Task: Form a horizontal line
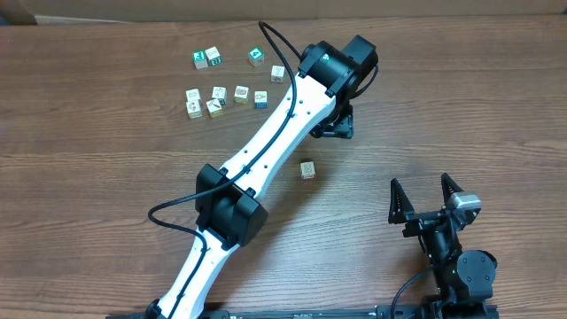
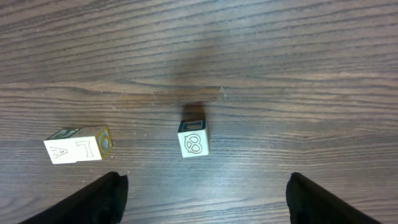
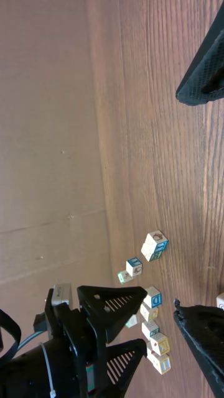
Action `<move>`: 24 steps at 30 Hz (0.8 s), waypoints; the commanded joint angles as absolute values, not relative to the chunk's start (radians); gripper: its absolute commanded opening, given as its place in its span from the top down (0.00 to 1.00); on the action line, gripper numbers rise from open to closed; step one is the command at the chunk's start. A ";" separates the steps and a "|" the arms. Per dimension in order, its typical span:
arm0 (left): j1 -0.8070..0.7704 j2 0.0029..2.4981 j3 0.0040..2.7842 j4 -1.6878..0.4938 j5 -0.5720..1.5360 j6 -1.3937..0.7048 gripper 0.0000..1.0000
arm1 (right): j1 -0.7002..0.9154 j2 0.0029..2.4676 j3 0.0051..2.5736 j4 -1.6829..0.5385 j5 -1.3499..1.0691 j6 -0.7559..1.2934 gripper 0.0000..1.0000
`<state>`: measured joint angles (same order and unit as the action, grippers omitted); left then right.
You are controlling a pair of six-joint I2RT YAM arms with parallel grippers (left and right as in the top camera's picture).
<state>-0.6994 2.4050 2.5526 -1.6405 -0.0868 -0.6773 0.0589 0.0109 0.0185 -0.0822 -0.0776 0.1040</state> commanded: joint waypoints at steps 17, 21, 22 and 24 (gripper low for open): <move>-0.702 2.407 2.572 -1.656 -0.084 -0.646 0.18 | 0.054 0.003 0.008 -0.078 -0.072 0.100 0.00; -0.702 2.407 2.572 -1.657 -0.067 -0.634 0.18 | 0.054 0.003 0.008 -0.078 -0.072 0.100 0.00; -0.702 2.407 2.572 -1.657 -0.049 -0.615 0.18 | 0.054 0.003 0.008 -0.078 -0.072 0.100 0.00; -0.702 2.407 2.572 -1.657 -0.030 -0.597 0.18 | 0.054 0.003 0.008 -0.078 -0.072 0.100 0.00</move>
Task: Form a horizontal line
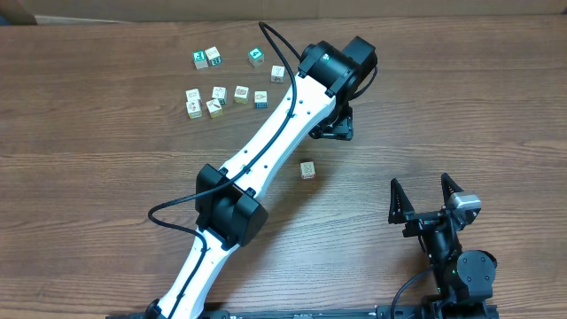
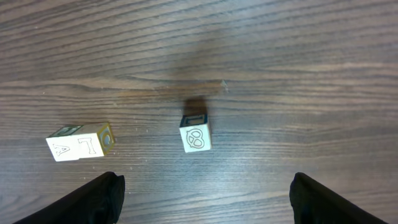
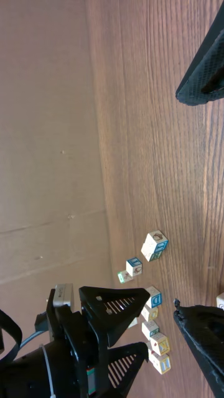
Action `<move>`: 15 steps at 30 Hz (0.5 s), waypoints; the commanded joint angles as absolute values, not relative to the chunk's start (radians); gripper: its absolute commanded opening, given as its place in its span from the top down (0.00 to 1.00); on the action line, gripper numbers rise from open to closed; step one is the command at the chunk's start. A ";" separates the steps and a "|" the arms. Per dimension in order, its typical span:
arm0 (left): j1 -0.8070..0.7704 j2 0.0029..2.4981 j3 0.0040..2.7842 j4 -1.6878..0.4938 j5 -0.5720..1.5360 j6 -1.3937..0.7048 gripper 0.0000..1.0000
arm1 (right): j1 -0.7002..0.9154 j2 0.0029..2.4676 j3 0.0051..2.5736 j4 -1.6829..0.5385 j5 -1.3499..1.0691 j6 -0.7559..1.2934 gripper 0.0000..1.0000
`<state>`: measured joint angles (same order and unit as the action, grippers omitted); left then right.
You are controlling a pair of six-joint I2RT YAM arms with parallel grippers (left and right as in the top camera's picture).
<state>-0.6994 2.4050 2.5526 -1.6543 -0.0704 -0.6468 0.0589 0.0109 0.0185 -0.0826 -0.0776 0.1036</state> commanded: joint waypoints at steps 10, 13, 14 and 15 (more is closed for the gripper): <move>-0.720 2.425 2.539 -1.655 -0.029 -0.602 0.22 | 0.054 0.003 0.008 -0.078 -0.072 0.100 0.00; -0.731 2.426 2.467 -1.640 -0.033 -0.611 0.22 | 0.054 0.003 0.008 -0.078 -0.072 0.100 0.00; -0.732 2.426 2.441 -1.634 -0.034 -0.620 0.22 | 0.054 0.003 0.008 -0.078 -0.072 0.100 0.00; -0.732 2.426 2.416 -1.626 -0.034 -0.633 0.21 | 0.054 0.003 0.008 -0.078 -0.072 0.100 0.00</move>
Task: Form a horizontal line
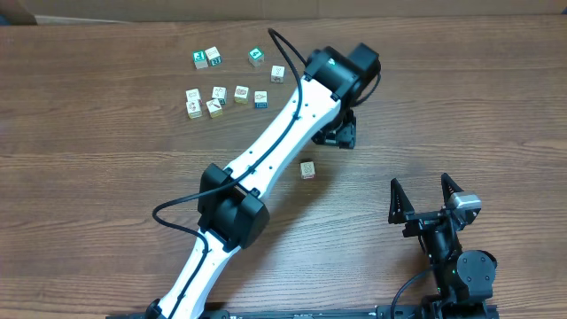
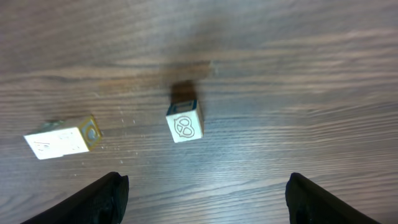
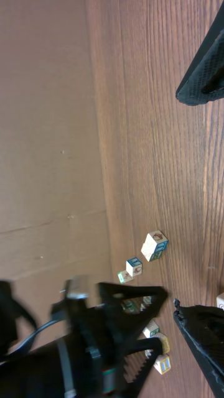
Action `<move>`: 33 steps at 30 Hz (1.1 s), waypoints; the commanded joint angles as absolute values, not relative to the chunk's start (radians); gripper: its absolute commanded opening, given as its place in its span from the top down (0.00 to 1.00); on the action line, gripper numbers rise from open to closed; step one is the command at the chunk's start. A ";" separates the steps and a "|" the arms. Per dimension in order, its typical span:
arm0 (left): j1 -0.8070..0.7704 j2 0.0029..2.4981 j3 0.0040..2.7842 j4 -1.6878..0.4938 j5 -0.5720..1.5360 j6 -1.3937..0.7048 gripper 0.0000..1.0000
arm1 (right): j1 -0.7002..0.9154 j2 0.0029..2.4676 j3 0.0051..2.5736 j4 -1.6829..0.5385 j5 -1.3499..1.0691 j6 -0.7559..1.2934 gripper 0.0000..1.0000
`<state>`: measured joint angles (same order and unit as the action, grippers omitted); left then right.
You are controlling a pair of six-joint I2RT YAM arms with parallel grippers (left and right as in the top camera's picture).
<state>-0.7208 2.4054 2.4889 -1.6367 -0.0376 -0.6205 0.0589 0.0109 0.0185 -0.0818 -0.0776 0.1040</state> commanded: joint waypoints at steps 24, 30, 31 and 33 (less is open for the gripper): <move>-0.713 2.426 2.112 -1.412 -0.036 -0.749 0.43 | 0.054 0.003 0.008 -0.078 -0.072 0.100 0.00; -0.713 2.427 2.101 -1.400 -0.044 -0.749 0.57 | 0.054 0.003 0.008 -0.078 -0.072 0.100 0.00; -0.713 2.427 2.101 -1.401 -0.055 -0.749 0.57 | 0.054 0.003 0.008 -0.078 -0.072 0.100 0.00; -0.713 2.427 2.100 -1.402 -0.070 -0.749 0.57 | 0.054 0.003 0.008 -0.078 -0.072 0.100 0.00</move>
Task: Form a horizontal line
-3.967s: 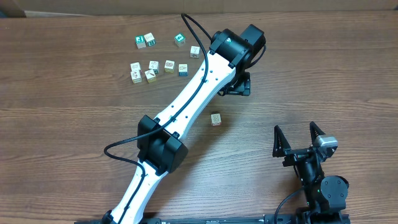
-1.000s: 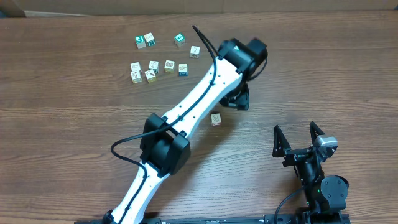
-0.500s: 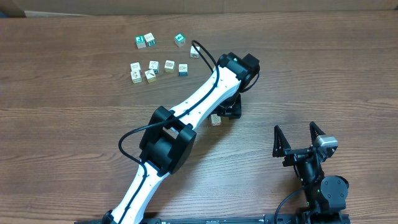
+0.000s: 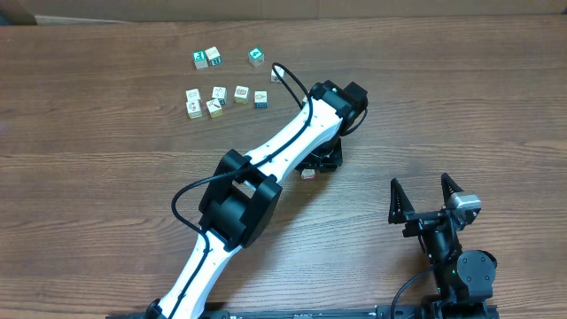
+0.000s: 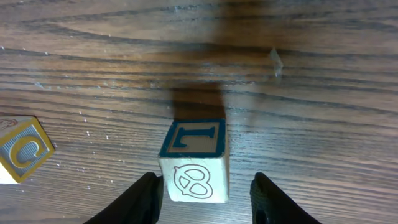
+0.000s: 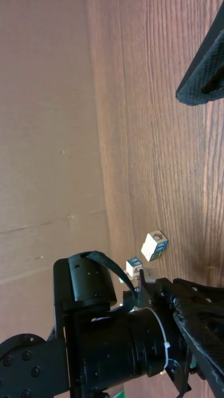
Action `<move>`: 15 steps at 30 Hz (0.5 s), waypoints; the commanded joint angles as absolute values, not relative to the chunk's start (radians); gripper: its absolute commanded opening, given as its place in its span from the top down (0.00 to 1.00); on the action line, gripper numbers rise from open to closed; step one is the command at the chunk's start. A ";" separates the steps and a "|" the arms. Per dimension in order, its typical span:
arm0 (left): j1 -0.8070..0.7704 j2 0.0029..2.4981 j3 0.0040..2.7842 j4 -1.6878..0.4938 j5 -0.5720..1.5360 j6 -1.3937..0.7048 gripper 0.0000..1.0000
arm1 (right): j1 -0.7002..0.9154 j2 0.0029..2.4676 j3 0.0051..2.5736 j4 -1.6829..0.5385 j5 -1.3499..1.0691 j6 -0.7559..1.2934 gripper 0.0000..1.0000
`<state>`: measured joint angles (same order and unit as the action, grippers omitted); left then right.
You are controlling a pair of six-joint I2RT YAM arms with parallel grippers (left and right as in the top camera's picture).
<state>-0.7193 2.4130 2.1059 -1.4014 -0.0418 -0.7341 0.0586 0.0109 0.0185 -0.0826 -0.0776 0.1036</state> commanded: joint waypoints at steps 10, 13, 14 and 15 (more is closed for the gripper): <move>-0.714 2.427 2.067 -1.378 -0.093 -0.764 0.56 | 0.054 0.003 0.008 -0.078 -0.072 0.100 0.00; -0.714 2.427 2.040 -1.355 -0.092 -0.764 0.57 | 0.054 0.003 0.008 -0.078 -0.072 0.100 0.00; -0.714 2.427 2.037 -1.353 -0.092 -0.764 0.58 | 0.054 0.003 0.008 -0.078 -0.072 0.100 0.00; -0.714 2.427 2.037 -1.353 -0.093 -0.764 0.59 | 0.054 0.003 0.008 -0.078 -0.072 0.100 0.00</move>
<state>-0.7193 2.4138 2.0506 -1.3560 -0.0723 -0.7425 0.0586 0.0109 0.0185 -0.0822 -0.0776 0.1040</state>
